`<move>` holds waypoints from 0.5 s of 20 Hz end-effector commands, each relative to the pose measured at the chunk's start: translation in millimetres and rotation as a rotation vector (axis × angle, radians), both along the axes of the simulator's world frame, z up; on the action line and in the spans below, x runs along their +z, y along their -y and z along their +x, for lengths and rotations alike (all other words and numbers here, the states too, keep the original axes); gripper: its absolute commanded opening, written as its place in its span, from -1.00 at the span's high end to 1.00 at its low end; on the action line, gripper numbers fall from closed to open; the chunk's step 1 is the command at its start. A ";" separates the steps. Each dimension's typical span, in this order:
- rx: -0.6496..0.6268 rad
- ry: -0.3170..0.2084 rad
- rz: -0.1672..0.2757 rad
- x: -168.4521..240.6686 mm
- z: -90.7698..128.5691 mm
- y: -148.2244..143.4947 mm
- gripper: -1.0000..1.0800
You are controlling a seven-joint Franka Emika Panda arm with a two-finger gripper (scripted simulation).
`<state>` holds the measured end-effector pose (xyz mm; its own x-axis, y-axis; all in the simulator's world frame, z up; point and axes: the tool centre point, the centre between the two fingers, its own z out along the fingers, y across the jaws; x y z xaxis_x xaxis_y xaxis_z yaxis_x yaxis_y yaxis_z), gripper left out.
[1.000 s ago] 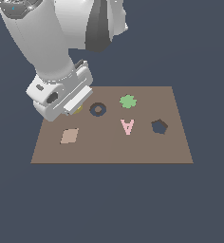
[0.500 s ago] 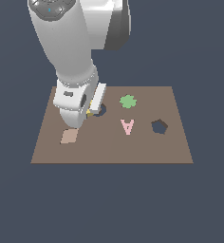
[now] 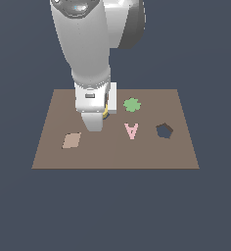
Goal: Insert a designated object into the corresponding slot on a board.
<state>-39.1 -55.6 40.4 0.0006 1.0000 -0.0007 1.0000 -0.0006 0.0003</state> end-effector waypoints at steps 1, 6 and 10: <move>0.027 0.000 0.000 0.4 -0.8 -3.2 1.00; 0.032 0.000 0.000 0.4 -1.4 -3.9 1.00; 0.032 0.000 0.000 -1.5 -1.5 -4.0 1.00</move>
<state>-40.6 -51.7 40.0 -0.0314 0.9995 -0.0008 0.9995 0.0314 0.0001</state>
